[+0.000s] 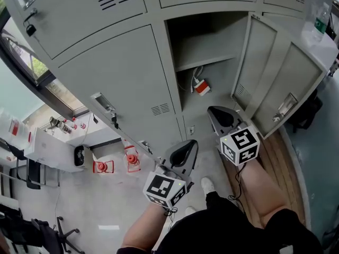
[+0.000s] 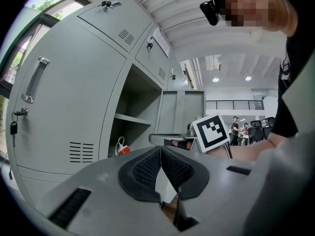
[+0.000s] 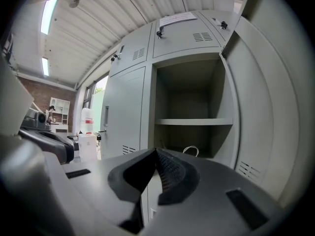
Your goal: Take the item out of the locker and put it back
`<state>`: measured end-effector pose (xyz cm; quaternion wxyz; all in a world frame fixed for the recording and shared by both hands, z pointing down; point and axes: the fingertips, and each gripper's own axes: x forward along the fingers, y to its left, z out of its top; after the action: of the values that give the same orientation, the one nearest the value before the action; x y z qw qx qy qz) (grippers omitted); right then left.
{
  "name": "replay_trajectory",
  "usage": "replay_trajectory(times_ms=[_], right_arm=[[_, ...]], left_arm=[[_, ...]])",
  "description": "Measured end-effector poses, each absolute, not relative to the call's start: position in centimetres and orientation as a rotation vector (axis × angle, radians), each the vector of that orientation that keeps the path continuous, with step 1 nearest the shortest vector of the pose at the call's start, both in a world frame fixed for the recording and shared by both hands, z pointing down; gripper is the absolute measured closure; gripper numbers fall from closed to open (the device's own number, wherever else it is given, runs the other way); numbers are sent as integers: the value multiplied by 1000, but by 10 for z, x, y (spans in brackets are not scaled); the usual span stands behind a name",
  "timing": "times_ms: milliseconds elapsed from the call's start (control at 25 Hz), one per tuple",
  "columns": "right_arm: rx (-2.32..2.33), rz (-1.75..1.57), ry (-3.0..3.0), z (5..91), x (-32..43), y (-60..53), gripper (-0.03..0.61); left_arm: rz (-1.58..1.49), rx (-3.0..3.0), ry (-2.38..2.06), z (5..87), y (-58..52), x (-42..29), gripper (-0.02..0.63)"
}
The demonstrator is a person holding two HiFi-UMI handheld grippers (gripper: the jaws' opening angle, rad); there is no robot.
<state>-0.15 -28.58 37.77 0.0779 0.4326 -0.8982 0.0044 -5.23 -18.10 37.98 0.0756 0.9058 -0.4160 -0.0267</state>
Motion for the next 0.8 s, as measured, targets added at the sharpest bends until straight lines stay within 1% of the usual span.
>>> replay_trajectory(times_ms=[160,200,240,280,360,520,720,800], right_arm=[[1290,34,-2688,389,0,-312,523],[1282,44,-2689,392,-1,-318,514],[1272,56,-2689,396,-2,-324,411],[1264,66,-2687,400,-3,-331,396],[1261,72,-2670,408,-3,-345,391],[1269,81,-2624,424,0,-372,314],[1266,82,-2565,442,3,-402,249],[1253,59,-2534,450,3,-412,235]], left_arm=[[-69,2699,-1265,385,-199,-50,597],[-65,2694,-1270,386,-203,-50,597],[-62,2688,-1275,387,-207,-51,597],[-59,2683,-1280,389,-210,-51,597],[-53,2672,-1290,392,-218,-53,597],[-41,2652,-1305,398,-231,-54,597],[-36,2631,-1322,403,-247,-56,597],[-36,2624,-1328,405,-252,-56,597]])
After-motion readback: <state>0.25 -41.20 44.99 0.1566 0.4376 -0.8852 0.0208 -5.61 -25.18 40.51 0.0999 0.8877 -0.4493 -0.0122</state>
